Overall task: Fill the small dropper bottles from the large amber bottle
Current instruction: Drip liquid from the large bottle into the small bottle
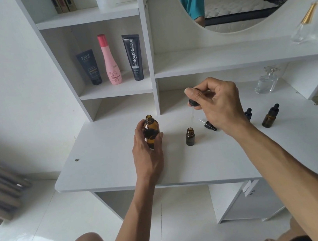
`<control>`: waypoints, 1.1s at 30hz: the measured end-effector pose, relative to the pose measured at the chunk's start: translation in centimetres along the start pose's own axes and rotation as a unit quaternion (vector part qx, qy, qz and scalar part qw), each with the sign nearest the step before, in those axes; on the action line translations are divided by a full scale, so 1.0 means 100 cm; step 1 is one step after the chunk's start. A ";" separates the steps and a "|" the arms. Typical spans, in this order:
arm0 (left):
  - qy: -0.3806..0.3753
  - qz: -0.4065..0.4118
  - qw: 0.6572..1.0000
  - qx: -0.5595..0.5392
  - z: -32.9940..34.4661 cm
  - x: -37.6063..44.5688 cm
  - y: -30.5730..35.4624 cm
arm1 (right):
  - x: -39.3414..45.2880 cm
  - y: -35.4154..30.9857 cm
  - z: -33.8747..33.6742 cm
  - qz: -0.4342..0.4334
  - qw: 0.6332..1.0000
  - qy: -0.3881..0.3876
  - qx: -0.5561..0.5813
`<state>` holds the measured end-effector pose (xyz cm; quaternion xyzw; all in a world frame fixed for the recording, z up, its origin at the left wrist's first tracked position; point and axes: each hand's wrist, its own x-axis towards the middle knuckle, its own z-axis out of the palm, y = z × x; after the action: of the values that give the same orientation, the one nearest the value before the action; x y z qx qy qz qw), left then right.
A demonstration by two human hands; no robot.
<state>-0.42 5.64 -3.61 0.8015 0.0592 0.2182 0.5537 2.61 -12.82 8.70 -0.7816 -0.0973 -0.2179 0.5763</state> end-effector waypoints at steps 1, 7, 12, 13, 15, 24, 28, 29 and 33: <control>0.000 0.001 1.000 0.001 0.000 0.000 0.000 | 0.000 0.000 0.000 0.000 1.000 0.000 0.000; 0.000 0.001 1.000 0.006 0.000 0.000 0.000 | -0.001 0.000 0.000 0.000 1.000 -0.004 0.001; 0.002 0.001 1.000 0.005 0.000 0.001 0.000 | -0.001 0.000 0.001 0.001 1.000 -0.006 -0.004; 0.003 0.002 1.000 0.005 0.000 0.000 0.000 | -0.001 0.000 0.001 0.000 1.000 -0.007 -0.005; 0.003 0.002 1.000 0.006 0.000 0.000 0.000 | -0.001 0.000 0.001 0.000 1.000 -0.007 -0.004; 0.002 0.002 1.000 0.005 0.000 0.000 0.001 | -0.001 -0.001 0.000 -0.001 1.000 -0.004 -0.006; 0.001 0.002 1.000 0.005 0.000 0.000 0.001 | -0.001 0.000 0.000 -0.002 1.000 -0.005 -0.008; 0.001 0.001 1.000 0.006 0.000 0.000 0.001 | -0.001 0.000 0.000 -0.002 1.000 -0.005 -0.008; 0.002 -0.005 1.000 0.003 0.000 0.000 0.000 | 0.000 0.000 0.000 -0.002 1.000 -0.003 -0.006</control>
<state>-0.39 5.64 -3.62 0.8026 0.0651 0.2168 0.5518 2.58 -12.82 8.66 -0.7855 -0.0993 -0.2176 0.5708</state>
